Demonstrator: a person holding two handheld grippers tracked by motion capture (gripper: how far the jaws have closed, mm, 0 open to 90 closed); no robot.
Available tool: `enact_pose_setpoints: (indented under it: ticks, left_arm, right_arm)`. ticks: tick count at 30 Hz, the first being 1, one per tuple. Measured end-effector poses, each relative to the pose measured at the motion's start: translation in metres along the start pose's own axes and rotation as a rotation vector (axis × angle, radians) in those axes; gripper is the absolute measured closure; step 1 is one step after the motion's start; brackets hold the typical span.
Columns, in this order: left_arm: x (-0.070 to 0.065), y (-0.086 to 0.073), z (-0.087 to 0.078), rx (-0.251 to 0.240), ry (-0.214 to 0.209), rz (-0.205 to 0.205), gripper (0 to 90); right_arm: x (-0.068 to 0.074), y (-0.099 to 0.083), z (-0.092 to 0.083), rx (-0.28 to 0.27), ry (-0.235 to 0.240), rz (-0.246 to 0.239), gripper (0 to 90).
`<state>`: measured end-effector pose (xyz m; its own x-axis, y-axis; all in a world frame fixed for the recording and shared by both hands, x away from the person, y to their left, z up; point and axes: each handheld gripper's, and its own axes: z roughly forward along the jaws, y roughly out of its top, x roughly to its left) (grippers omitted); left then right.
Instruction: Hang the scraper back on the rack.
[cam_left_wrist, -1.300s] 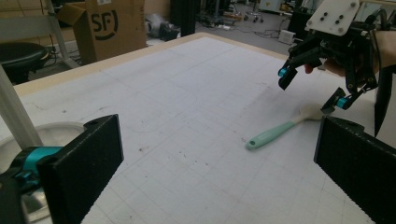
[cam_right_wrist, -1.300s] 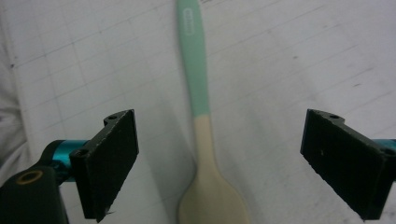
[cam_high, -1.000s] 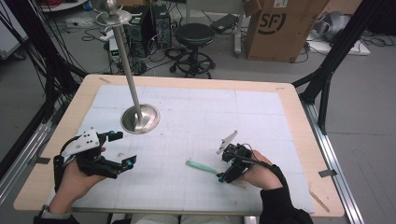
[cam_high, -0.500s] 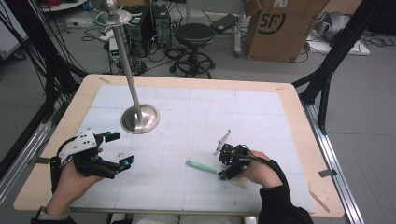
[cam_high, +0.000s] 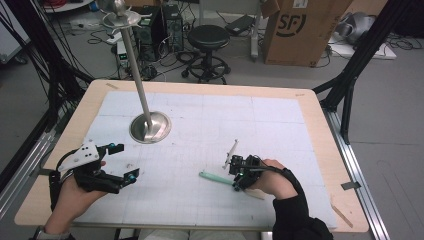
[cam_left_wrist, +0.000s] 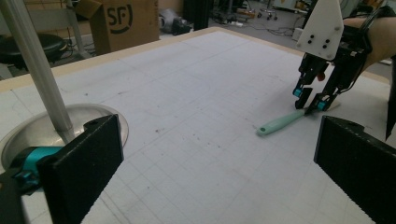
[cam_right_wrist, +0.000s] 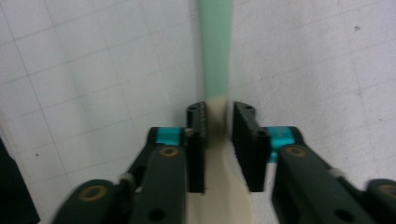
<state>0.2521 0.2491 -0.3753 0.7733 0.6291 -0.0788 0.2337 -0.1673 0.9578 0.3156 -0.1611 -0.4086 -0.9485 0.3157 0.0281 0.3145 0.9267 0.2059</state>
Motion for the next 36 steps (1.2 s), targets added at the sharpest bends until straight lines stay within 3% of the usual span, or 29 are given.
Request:
enact_pose_setpoints:
  ticks: [7,15,16,19,20,21,23,24,26,28,30,31,36]
  left_arm:
    - [0.000,0.000,-0.003,-0.002,0.004,-0.002,1.9]
    - [0.002,0.000,-0.002,-0.004,0.003,-0.002,1.9]
    - [0.002,0.000,-0.001,-0.004,0.004,-0.004,1.9]
    - [0.002,0.001,0.000,-0.005,-0.001,-0.003,1.9]
    - [0.002,0.001,0.001,-0.005,-0.002,0.000,1.9]
    - [0.002,0.001,0.001,-0.004,-0.006,-0.001,1.9]
    - [0.002,0.002,0.003,-0.005,-0.007,0.000,1.9]
    - [0.002,0.002,0.003,-0.005,-0.010,0.000,1.9]
    - [0.002,0.002,0.004,-0.005,-0.011,0.000,1.9]
    - [0.003,0.002,0.005,-0.008,-0.015,0.000,1.9]
    - [0.004,0.003,0.006,-0.008,-0.019,-0.001,1.9]
    - [0.004,0.003,0.007,-0.009,-0.018,-0.003,1.9]
    - [0.005,0.003,0.009,-0.010,-0.024,-0.004,1.9]
  right_arm:
    - [-0.001,-0.002,0.000,-0.012,0.008,0.006,80.1]
    - [-0.006,-0.015,-0.002,-0.092,0.032,0.030,80.4]
    - [-0.007,-0.020,-0.005,-0.131,0.041,0.037,80.3]
    - [-0.008,-0.024,-0.008,-0.173,0.050,0.049,80.3]
    - [-0.009,-0.028,-0.014,-0.225,0.037,0.054,80.3]
    - [-0.009,-0.028,-0.014,-0.225,0.037,0.054,80.3]
    - [-0.008,-0.032,-0.022,-0.295,0.026,0.065,80.3]
    - [-0.008,-0.032,-0.022,-0.295,0.026,0.065,80.3]
    - [-0.009,-0.035,-0.028,-0.354,0.023,0.078,80.3]
    - [-0.009,-0.037,-0.031,-0.394,0.017,0.106,80.3]
    - [-0.011,-0.041,-0.035,-0.470,0.008,0.152,80.3]
    - [-0.011,-0.041,-0.035,-0.470,0.008,0.152,80.3]
    - [-0.012,-0.047,-0.043,-0.661,-0.009,0.211,80.3]
